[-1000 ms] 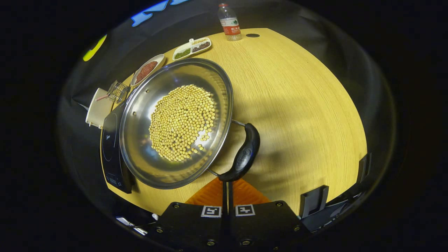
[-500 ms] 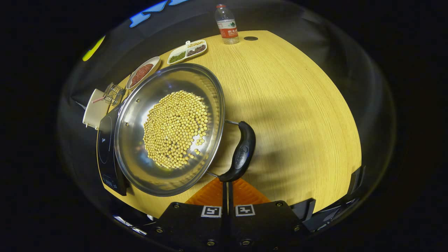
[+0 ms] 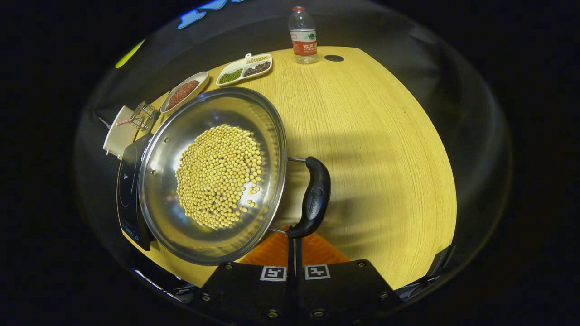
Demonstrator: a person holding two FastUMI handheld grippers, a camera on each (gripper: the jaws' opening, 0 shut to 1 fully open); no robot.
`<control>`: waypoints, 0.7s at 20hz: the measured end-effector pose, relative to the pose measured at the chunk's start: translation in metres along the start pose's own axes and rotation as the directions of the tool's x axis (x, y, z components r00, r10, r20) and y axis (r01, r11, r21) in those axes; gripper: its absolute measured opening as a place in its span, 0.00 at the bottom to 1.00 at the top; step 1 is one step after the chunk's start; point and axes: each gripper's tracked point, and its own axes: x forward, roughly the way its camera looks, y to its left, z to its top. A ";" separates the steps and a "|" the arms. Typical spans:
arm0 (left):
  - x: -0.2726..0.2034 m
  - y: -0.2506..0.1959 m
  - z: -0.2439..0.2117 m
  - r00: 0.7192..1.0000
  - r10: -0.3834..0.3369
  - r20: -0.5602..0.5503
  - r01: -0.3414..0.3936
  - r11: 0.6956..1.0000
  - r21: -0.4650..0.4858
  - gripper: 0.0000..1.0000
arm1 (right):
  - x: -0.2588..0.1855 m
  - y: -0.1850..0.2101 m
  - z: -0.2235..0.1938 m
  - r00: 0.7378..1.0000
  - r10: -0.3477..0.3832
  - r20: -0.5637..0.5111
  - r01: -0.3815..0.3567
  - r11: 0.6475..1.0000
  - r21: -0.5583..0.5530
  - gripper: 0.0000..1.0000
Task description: First push the handle of the pot to place it horizontally, then grasp the pot with both hands and set it on the induction cooktop.
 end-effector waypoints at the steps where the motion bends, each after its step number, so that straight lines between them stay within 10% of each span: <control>1: 0.001 -0.003 -0.001 1.000 0.003 -0.003 -0.003 1.000 0.001 1.00 | 0.001 -0.002 0.004 1.000 0.001 0.000 -0.001 1.000 -0.004 0.00; 14: 0.010 -0.021 -0.011 0.998 0.059 -0.032 -0.059 0.998 -0.003 1.00 | 0.015 -0.013 0.034 1.000 0.012 0.000 -0.012 0.998 -0.067 0.00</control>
